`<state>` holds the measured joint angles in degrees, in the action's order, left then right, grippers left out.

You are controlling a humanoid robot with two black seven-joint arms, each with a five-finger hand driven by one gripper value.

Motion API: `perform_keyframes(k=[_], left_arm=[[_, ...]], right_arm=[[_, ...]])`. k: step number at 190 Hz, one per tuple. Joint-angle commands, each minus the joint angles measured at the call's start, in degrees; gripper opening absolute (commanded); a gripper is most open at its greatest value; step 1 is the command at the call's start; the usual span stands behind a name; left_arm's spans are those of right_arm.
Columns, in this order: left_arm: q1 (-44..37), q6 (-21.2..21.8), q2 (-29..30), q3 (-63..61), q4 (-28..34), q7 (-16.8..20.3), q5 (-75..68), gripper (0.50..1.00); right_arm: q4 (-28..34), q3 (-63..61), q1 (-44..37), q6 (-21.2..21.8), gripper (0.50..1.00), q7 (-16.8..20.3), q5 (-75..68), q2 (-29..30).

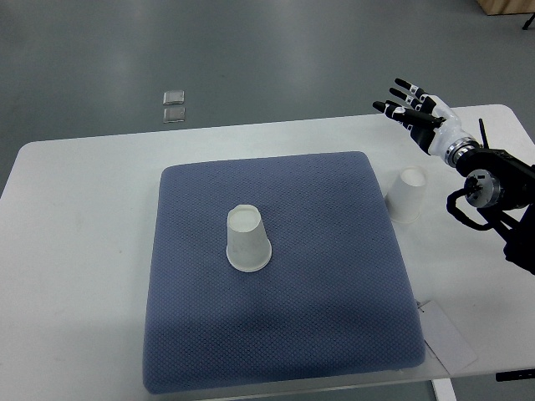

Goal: Stack paper cups
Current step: 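Move the right hand toward the second white paper cup near the mat edge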

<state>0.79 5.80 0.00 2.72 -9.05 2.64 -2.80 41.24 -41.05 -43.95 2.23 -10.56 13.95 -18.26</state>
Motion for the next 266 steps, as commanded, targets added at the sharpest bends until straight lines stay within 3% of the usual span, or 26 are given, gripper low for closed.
perform_keyframes(k=[1,65,100,218,266], left_arm=[[0.0,0.0,0.0,0.0,0.0,0.0,0.0,1.000],[0.0,0.0,0.0,0.0,0.0,0.0,0.0,1.000],[0.0,0.0,0.0,0.0,0.0,0.0,0.0,1.000],[0.0,0.0,0.0,0.0,0.0,0.0,0.0,1.000],[0.0,0.0,0.0,0.0,0.0,0.0,0.0,1.000]], right_arm=[[0.0,0.2,-1.0,0.0,0.926,0.0,0.0,0.4],[0.1,0.7,-3.0,0.3,0.926,0.0,0.0,0.8],[0.0,0.6,-4.0,3.7,0.926,0.0,0.0,0.9],[-2.7,-0.1,-4.3,3.9,0.926,-0.4,-0.2,3.1],[-2.8,0.9,-3.9,5.9,0.926,-0.4,0.9,3.2]])
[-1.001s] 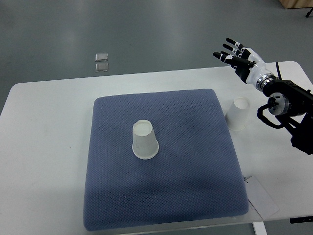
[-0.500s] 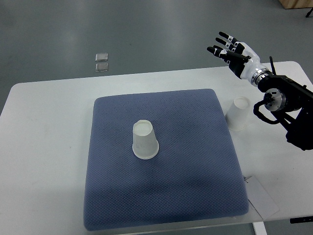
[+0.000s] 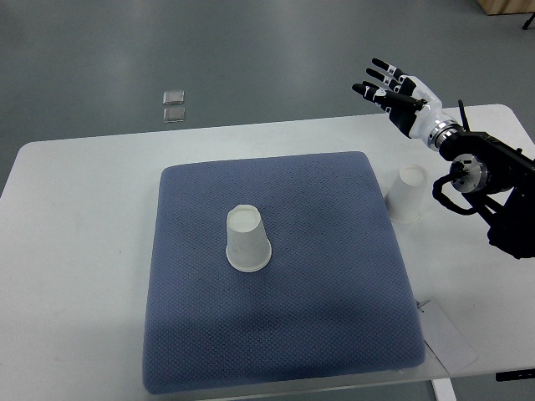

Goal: Stack paper cups
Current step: 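Move the right hand toward the second white paper cup near the mat edge, then lower the right hand around the white paper cup and close fingers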

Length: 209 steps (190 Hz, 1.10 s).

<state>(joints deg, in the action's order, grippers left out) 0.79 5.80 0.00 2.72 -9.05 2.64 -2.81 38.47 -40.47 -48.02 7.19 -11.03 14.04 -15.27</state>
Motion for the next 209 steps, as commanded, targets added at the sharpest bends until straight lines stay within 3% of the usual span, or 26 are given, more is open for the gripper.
perform_keyframes(k=[1,51,143,193,203,204,209], left_arm=[[0.0,0.0,0.0,0.0,0.0,0.0,0.0,1.000],[0.0,0.0,0.0,0.0,0.0,0.0,0.0,1.000],[0.0,0.0,0.0,0.0,0.0,0.0,0.0,1.000],[0.0,0.0,0.0,0.0,0.0,0.0,0.0,1.000],[0.0,0.0,0.0,0.0,0.0,0.0,0.0,1.000],[0.0,0.0,0.0,0.0,0.0,0.0,0.0,1.000],[0.0,0.0,0.0,0.0,0.0,0.0,0.0,1.000]], right_arm=[[-0.1,0.3,0.2,1.0,0.926,0.0,0.8,0.2],[0.0,0.6,1.4,2.7,0.924,0.0,7.4,1.1],[2.2,2.9,1.0,2.7,0.921,0.0,33.9,0.6],[16.3,15.6,-9.1,6.4,0.921,-0.9,45.7,-15.9],[16.3,15.6,-9.1,6.4,0.921,-0.9,45.7,-15.9],[18.0,18.5,-11.4,6.9,0.921,-1.0,48.0,-18.7],[18.7,19.6,-12.3,7.1,0.921,-1.1,49.1,-19.6]])
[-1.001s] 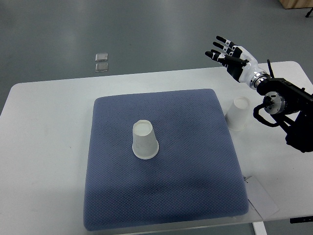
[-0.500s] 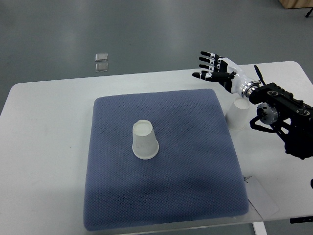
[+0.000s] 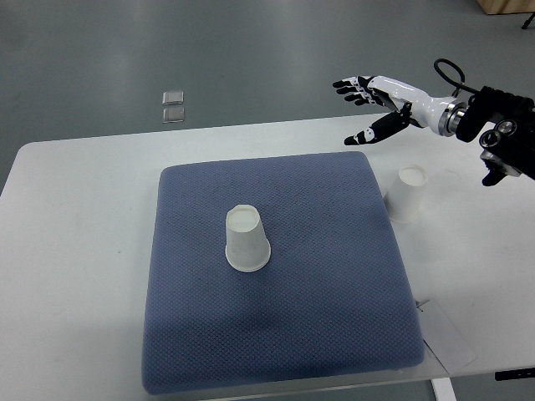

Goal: Stack paper cups
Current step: 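Lower the right hand around the white paper cup and close fingers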

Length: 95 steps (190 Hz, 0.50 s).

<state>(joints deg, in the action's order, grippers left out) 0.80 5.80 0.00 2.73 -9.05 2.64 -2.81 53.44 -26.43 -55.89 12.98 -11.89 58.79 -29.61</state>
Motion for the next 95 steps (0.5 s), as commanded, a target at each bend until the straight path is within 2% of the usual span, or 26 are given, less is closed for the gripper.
perform_keyframes(k=[1,21,22,34,95], left_arm=[[0.0,0.0,0.0,0.0,0.0,0.0,0.0,1.000],[0.0,0.0,0.0,0.0,0.0,0.0,0.0,1.000],[0.0,0.0,0.0,0.0,0.0,0.0,0.0,1.000],[0.0,0.0,0.0,0.0,0.0,0.0,0.0,1.000],[0.0,0.0,0.0,0.0,0.0,0.0,0.0,1.000]], right_arm=[[4.0,6.0,-4.8,1.3,0.921,-0.3,4.8,-5.6],[5.4,8.4,-6.3,1.3,0.921,-0.7,7.7,-7.1],[6.9,10.9,-7.2,1.3,0.921,-0.9,11.0,-8.7],[8.2,13.7,-7.6,1.3,0.921,-1.3,14.9,-10.2],[8.3,20.8,-7.3,0.6,0.921,-2.3,21.5,-10.5]])
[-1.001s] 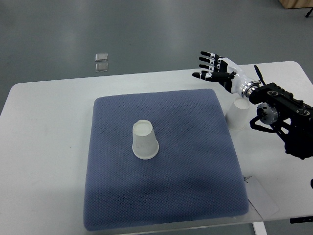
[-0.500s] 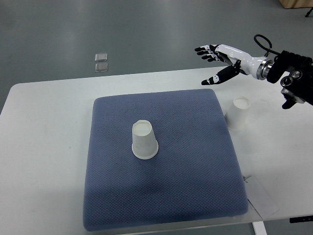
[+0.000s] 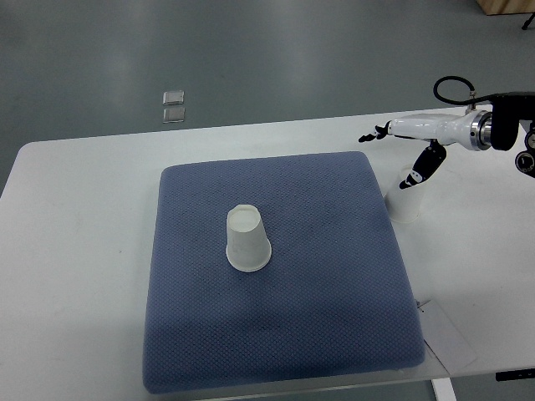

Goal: Stack paper cups
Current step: 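Lower the right hand around the white paper cup and close fingers, then lift the held cup and carry it over the upside-down cup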

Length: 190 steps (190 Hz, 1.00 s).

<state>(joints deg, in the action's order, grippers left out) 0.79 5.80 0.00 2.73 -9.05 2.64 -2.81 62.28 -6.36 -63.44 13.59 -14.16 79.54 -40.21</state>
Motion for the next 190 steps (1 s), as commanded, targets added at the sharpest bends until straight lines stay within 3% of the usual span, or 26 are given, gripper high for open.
perform_keyframes(k=[1,104,166,173,190], left_arm=[[0.0,0.0,0.0,0.0,0.0,0.0,0.0,1.000],[0.0,0.0,0.0,0.0,0.0,0.0,0.0,1.000],[0.0,0.0,0.0,0.0,0.0,0.0,0.0,1.000],[0.0,0.0,0.0,0.0,0.0,0.0,0.0,1.000],[0.0,0.0,0.0,0.0,0.0,0.0,0.0,1.000]], right_arm=[[-0.6,0.8,0.3,-0.1,0.921,0.0,0.9,0.1],[-8.0,6.0,1.7,-4.6,0.901,0.0,5.6,3.2],[-10.3,6.1,3.1,-5.8,0.776,0.0,5.8,5.1],[-10.6,6.1,3.1,-5.8,0.754,0.0,5.8,5.1],[-11.0,6.1,3.1,-5.9,0.643,0.0,5.8,5.1]])
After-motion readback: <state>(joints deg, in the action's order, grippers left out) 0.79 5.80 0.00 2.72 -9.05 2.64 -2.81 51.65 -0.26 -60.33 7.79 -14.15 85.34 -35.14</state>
